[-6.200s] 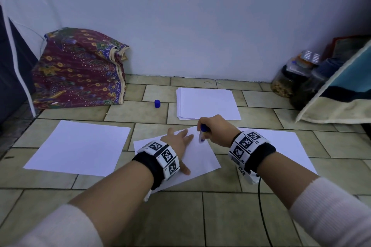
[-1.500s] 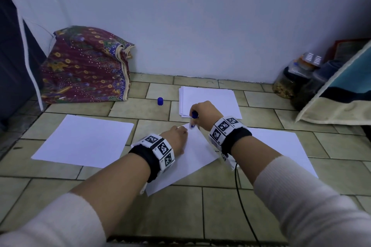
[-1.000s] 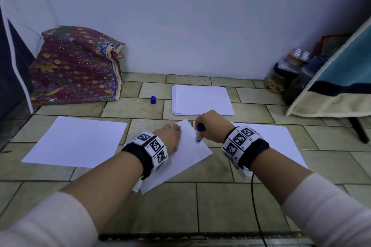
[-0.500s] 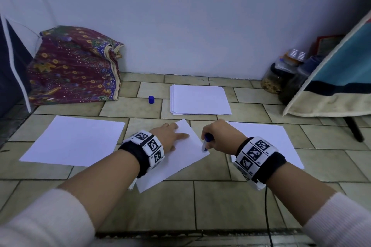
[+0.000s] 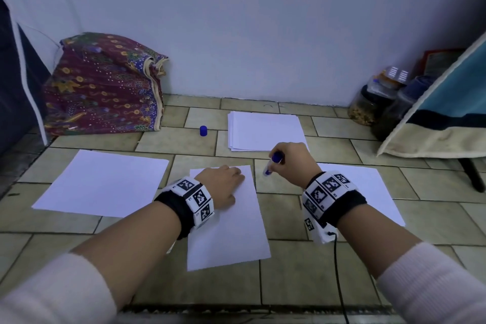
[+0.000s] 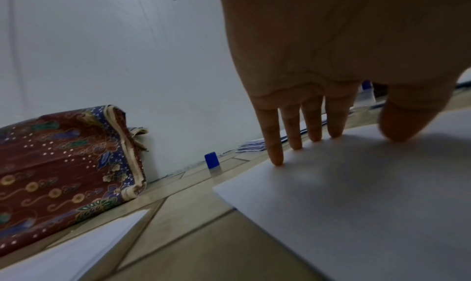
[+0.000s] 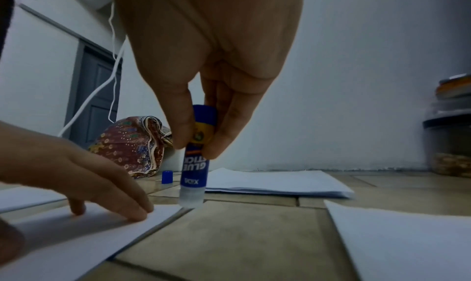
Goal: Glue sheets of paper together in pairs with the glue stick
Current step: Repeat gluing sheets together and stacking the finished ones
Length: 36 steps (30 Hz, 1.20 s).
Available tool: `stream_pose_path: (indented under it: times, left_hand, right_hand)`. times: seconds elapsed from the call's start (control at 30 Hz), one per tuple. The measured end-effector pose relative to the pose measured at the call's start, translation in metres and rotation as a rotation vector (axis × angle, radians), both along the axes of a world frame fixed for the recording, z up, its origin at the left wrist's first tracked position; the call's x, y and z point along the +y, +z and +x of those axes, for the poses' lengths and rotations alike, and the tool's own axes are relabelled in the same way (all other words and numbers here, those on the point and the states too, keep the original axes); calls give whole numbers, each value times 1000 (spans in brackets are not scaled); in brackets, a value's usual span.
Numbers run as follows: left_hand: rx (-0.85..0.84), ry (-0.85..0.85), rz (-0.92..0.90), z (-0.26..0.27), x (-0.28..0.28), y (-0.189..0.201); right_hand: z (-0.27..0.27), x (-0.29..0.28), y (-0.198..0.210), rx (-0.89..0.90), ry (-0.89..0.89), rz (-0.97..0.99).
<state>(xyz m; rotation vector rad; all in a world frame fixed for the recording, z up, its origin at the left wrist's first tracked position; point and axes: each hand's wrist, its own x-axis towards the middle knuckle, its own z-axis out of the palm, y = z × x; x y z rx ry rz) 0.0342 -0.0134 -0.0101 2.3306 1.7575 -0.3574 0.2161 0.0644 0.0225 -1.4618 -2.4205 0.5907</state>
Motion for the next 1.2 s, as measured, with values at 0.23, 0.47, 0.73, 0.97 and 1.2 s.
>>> stream_pose_path:
  times: [0.23, 0.47, 0.73, 0.97, 1.2]
  left_hand:
    - [53, 168, -19, -11, 4, 1]
    - [21, 275, -57, -9, 6, 1]
    - [9, 262, -55, -10, 7, 3]
    - [-10, 300, -36, -9, 4, -2]
    - [2, 308, -33, -9, 3, -1]
  right_hand:
    - [-38, 9, -5, -13, 8, -28]
    - [-84, 15, -3, -91, 121, -52]
    - [-102, 21, 6, -295, 213, -39]
    - [-81, 11, 15, -367, 324, -19]
    - [-59, -3, 19, -413, 417, -26]
